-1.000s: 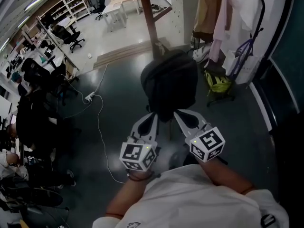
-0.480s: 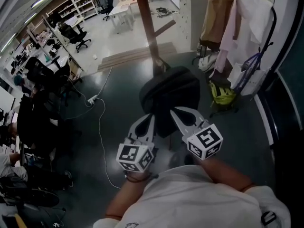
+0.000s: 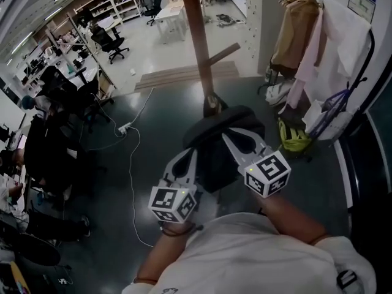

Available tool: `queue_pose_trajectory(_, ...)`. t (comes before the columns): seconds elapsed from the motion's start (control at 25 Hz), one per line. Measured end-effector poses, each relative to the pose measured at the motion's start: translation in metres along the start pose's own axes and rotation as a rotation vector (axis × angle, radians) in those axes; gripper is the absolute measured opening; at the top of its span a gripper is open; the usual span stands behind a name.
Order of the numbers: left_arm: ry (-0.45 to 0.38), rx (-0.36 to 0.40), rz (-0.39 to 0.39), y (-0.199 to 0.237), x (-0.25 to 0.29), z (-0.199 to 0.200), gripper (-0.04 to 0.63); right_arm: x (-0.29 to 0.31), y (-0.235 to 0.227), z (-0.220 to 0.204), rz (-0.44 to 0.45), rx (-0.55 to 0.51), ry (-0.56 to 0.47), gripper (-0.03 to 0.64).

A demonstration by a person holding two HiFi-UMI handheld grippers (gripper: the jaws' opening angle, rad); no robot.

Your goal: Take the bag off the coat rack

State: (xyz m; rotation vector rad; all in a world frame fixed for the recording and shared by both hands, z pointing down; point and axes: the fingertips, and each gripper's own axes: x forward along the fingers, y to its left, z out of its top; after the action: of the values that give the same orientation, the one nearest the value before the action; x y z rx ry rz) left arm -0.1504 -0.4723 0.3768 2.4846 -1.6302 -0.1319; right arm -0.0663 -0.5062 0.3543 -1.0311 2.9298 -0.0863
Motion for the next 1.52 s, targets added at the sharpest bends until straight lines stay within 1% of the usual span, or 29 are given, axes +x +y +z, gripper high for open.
queue_pose_trajectory(0.44, -0.032, 0.021, 0.054, 0.013, 0.037, 0.021, 0.006, 0.049, -0.054, 0.028, 0.044, -0.068, 0.016, 0.034)
queue_pose_trajectory(0.64, -0.041, 0.026, 0.085, 0.021, 0.045, 0.025, 0.006, 0.072, -0.072, 0.018, 0.056, -0.099, 0.077, 0.044)
queue_pose_trajectory(0.76, -0.040, 0.030, 0.100, 0.024, 0.051, 0.025, 0.006, 0.082, -0.081, 0.017, 0.058, -0.127, 0.095, 0.045)
queue_pose_trajectory(0.84, -0.036, 0.031, 0.109, 0.025, 0.054, 0.025, 0.006, 0.088, -0.084, 0.014, 0.071, -0.141, 0.115, 0.058)
queue_pose_trajectory(1.0, -0.032, 0.031, 0.117, 0.027, 0.059, 0.024, 0.006, 0.099, -0.087, 0.004, 0.107, -0.150, 0.174, 0.058)
queue_pose_trajectory(1.16, -0.030, 0.026, 0.128, 0.029, 0.061, 0.022, 0.006, 0.102, -0.089, 0.004, 0.103, -0.163, 0.160, 0.056)
queue_pose_trajectory(1.24, -0.031, 0.023, 0.136, 0.032, 0.060, 0.022, 0.006, 0.102, -0.090, 0.005, 0.104, -0.162, 0.152, 0.044)
queue_pose_trajectory(1.52, -0.034, 0.026, 0.156, 0.035, 0.057, 0.018, 0.006, 0.097, -0.089, 0.008, 0.101, -0.135, 0.118, 0.031)
